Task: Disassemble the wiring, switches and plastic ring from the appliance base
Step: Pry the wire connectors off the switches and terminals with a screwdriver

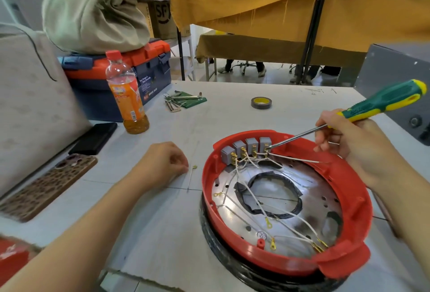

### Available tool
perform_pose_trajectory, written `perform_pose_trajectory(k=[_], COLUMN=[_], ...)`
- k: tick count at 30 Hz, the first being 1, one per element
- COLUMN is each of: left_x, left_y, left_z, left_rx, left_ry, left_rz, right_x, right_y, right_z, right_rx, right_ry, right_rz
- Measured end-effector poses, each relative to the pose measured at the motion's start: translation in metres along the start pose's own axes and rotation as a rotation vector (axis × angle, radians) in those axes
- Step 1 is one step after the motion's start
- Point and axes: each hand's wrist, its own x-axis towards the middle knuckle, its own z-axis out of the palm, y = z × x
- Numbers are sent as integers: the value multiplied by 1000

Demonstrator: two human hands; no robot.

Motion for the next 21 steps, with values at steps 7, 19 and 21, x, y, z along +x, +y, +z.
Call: perform_pose_trajectory(k=[7, 19, 21], left_x=[4, 14, 16], left_y=[1, 70, 71], left_z=[-5, 4, 7], left_rx=[-2, -492, -549], left_ry=[-26, -60, -74], left_rz=[-4, -33, -38], right_x=[2, 9, 11], right_y=[-2, -8, -9], right_z=[1, 2, 1], right_rx=[-46, -81, -80], right_ry=[2, -32, -43], right_rz=[16, -9, -11])
